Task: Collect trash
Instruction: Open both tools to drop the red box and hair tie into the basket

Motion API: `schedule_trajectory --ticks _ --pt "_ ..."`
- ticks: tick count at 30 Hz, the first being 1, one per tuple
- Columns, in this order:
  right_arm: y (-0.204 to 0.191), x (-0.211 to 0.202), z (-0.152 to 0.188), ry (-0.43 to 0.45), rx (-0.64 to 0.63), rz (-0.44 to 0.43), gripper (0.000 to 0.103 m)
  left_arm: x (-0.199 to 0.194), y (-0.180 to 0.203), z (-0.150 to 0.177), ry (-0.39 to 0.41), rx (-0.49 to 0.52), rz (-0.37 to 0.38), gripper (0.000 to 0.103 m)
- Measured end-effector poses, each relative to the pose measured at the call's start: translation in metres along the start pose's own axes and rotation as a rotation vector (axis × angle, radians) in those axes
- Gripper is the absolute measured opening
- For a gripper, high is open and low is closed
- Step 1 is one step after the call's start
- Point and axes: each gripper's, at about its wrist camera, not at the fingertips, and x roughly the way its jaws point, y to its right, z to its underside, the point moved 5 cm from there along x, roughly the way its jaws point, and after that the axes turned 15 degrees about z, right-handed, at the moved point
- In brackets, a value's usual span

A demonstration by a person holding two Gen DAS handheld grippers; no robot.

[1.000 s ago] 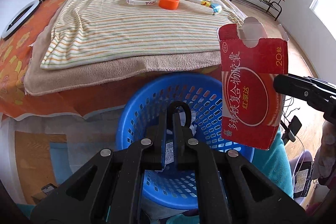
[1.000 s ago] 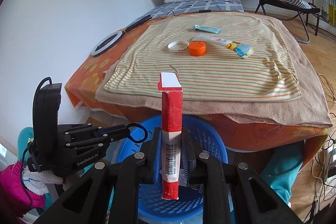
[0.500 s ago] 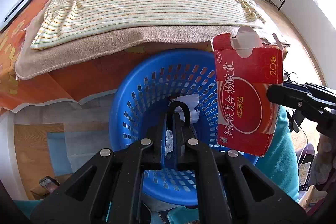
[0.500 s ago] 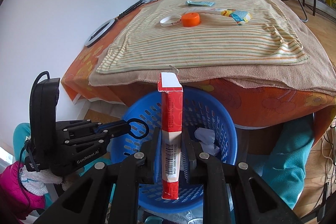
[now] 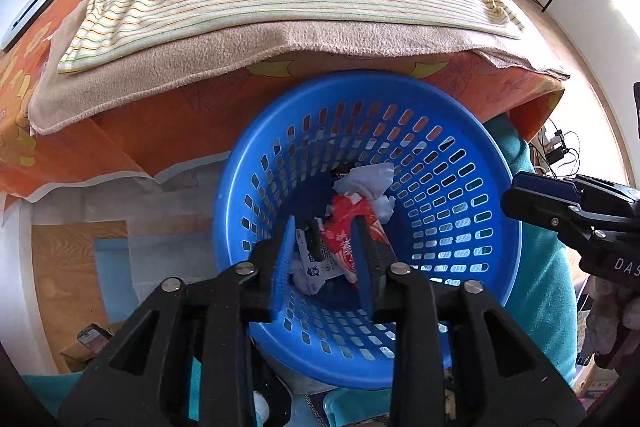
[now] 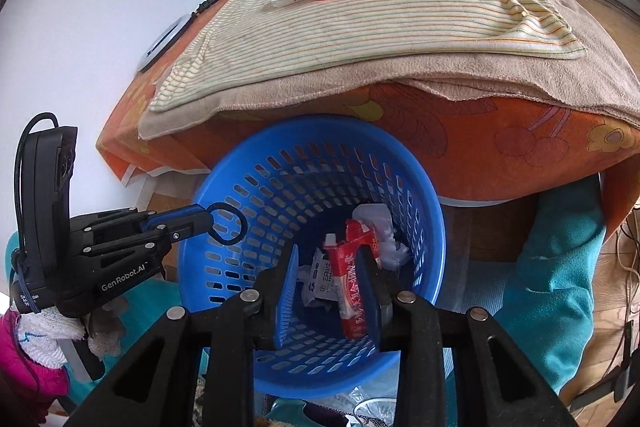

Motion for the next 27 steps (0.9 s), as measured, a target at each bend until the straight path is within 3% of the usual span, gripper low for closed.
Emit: schedule_trajectory --ticks 8,12,27 --pt "0.003 0.003 0.003 -0.020 -0.001 0.027 0.069 0.001 -0.003 0.000 -0.009 -0.009 -0.015 0.046" --pt "0.002 0.004 0.002 -0.027 0.000 0.043 0.078 -0.001 -0.005 -0.001 0.002 -0.016 -0.018 0.053" --pt "0.000 -0.003 -0.007 0.003 -0.032 0.117 0.089 0.000 -0.010 -0.001 0.003 -0.041 -0.026 0.053"
